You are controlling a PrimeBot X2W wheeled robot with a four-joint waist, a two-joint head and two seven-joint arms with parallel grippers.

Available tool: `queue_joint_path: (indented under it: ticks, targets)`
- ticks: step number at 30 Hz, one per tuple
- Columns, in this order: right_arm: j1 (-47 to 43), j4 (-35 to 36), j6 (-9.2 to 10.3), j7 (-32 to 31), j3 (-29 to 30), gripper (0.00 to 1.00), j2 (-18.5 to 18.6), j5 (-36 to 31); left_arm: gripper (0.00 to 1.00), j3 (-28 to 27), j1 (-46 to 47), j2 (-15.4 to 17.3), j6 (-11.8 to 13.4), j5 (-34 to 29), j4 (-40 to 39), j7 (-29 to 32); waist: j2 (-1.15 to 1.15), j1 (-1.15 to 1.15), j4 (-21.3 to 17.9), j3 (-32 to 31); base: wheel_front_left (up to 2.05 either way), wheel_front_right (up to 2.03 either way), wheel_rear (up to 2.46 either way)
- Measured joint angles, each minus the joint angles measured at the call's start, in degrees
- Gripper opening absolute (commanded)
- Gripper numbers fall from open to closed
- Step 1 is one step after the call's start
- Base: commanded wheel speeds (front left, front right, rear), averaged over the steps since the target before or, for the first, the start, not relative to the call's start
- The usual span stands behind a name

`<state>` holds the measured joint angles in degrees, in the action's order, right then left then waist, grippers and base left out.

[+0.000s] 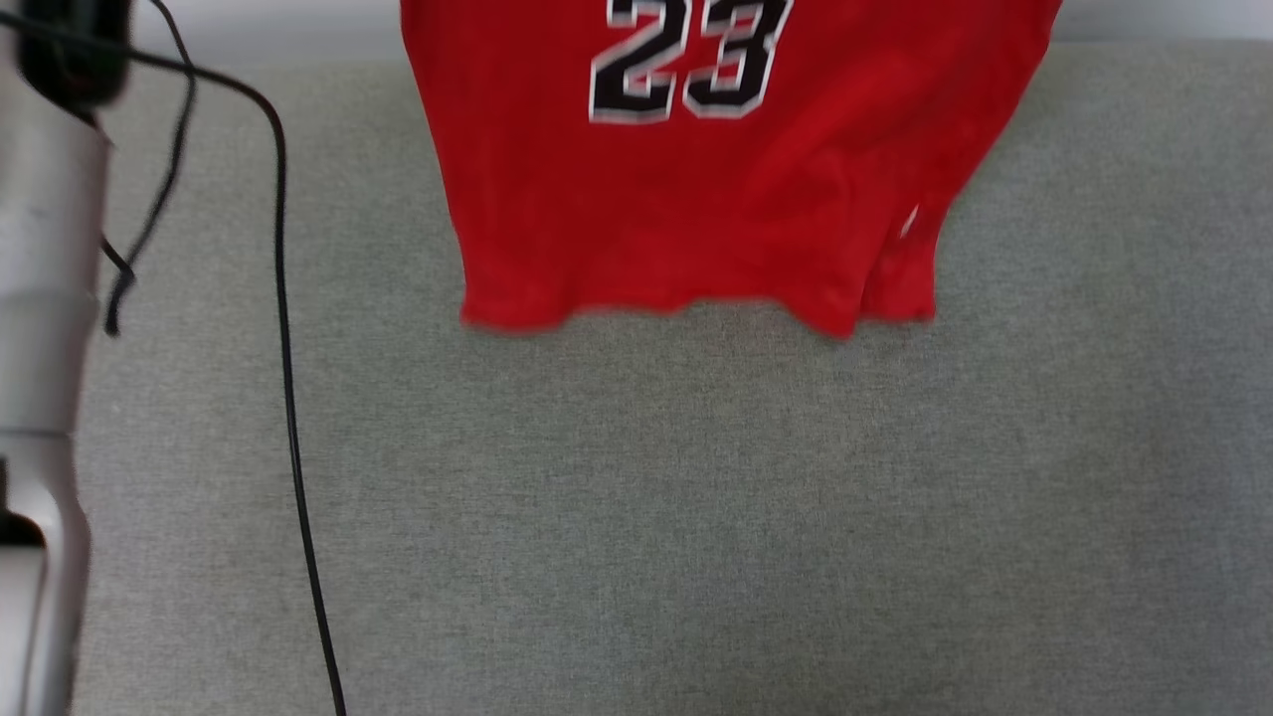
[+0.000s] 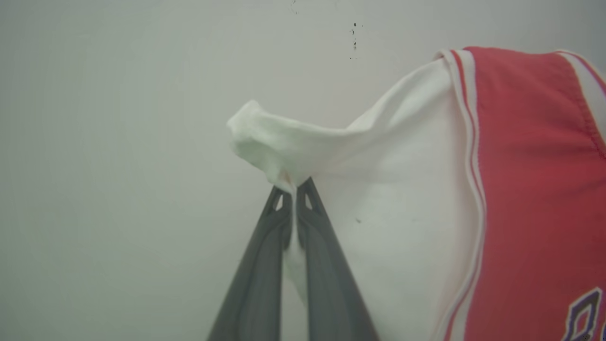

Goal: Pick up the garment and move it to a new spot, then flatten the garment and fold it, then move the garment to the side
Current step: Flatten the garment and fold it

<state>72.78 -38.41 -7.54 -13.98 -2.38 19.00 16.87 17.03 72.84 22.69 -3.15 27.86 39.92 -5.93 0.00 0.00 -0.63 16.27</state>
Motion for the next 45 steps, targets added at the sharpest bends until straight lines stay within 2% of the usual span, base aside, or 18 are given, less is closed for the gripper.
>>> queue_joint_path:
  ticks: [6,12,19,24,30,38,45]
  targets:
    - [10.93,-4.26,-0.01,5.67,0.21,0.0,-0.27,-0.74,0.0,-0.49,9.35,1.15,-0.59,-1.0,4.26,-3.39,0.0,0.0,-0.76,4.07,0.0,0.0,0.0]
    - [17.93,-7.95,-0.01,9.16,-1.65,0.0,-0.49,-0.07,0.0,-0.64,15.27,2.05,-1.26,-1.35,7.2,-5.54,0.0,0.01,-1.52,8.35,0.0,0.0,0.0]
    - [19.71,-12.04,0.0,11.18,-4.78,0.0,-2.43,2.38,0.0,-0.79,15.62,1.52,-1.96,-0.2,9.85,-6.88,0.0,0.0,-2.03,13.05,0.0,0.0,0.0]
    - [19.26,-16.38,0.01,12.83,-7.36,0.0,-4.41,5.22,0.0,-0.68,12.71,-0.09,-2.92,1.33,12.76,-7.46,0.0,0.01,-2.17,15.1,0.0,0.0,0.0]
    - [14.99,-19.93,0.01,14.38,-11.03,0.0,-7.03,9.26,0.0,-1.08,8.74,-1.98,-3.76,4.39,16.29,-8.36,0.0,0.01,-2.46,16.06,0.0,0.0,0.0]
    - [4.69,-20.27,0.02,16.15,-16.72,0.0,-7.01,15.21,0.0,-1.29,-1.05,-4.47,-4.25,8.22,17.41,-8.95,0.0,0.0,-1.95,15.27,0.0,0.0,0.0]
    - [-8.28,-17.7,0.02,18.76,-20.01,0.0,-3.93,21.27,0.0,-3.34,-14.39,-5.14,-4.25,10.23,9.14,-9.0,0.0,0.0,-1.15,12.32,0.0,0.0,0.0]
